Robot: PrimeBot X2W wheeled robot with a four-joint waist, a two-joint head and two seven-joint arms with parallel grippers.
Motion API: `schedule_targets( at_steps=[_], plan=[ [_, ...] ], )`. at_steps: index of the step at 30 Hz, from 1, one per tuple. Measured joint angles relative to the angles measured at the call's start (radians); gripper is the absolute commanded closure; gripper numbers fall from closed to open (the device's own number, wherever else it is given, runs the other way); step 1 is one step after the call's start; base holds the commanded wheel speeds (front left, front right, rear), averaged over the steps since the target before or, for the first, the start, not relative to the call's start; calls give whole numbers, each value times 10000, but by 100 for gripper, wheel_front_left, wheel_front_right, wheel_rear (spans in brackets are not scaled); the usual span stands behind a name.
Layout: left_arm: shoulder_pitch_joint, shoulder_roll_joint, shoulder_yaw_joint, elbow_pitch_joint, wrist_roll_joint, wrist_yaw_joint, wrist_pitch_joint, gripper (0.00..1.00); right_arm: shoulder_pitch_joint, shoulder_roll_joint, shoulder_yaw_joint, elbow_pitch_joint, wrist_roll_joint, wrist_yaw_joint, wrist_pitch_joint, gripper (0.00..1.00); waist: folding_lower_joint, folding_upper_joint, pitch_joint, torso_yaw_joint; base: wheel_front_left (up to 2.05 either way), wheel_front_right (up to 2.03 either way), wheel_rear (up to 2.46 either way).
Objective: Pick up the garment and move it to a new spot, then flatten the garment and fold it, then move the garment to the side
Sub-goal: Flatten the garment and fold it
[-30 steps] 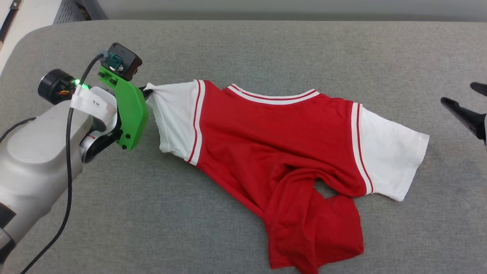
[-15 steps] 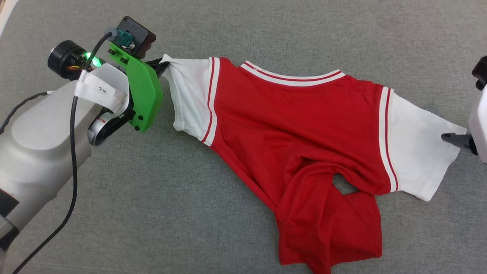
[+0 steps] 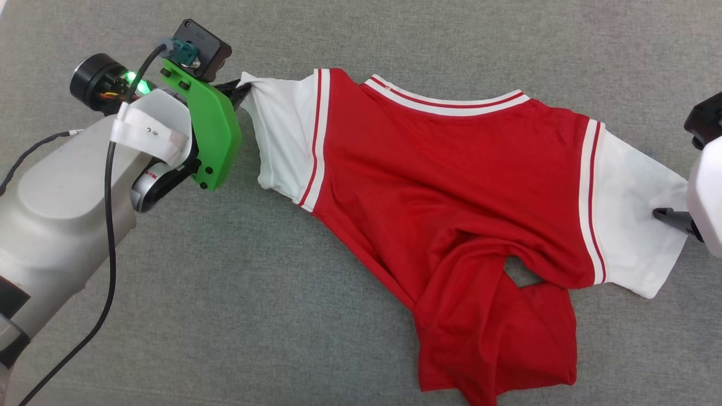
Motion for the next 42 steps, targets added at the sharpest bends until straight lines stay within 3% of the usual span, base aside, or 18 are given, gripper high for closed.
schedule_targets(
  at_steps=[1,8,14,20,33,42],
  plan=[
    [0,-4,-2,58,-2,-8,-8,100,-69,-25,159,-2,10,0,-84,100,0,0,-18,-11,0,0,0],
    [18,0,-54,468,-17,-174,-121,100,-461,140,1035,79,86,0,-1080,100,1,1,-436,-137,0,0,0],
    [25,77,-100,581,-17,-263,-351,100,-646,454,1145,113,320,15,-2838,100,1,0,-1079,-270,0,0,0],
    [14,589,-29,21,205,-278,-968,100,-907,-84,974,-184,401,15,-4270,100,1,1,-1878,-449,0,0,0],
    [-954,1732,817,-2481,654,690,-1522,100,-1891,-610,-470,-497,303,15,-6086,100,0,1,-3200,-865,0,0,0],
    [-2133,1816,1463,-2805,639,911,-1287,100,-3453,-431,-1022,-546,-125,15,-6357,100,0,1,-3194,-1065,0,0,0]
  ],
)
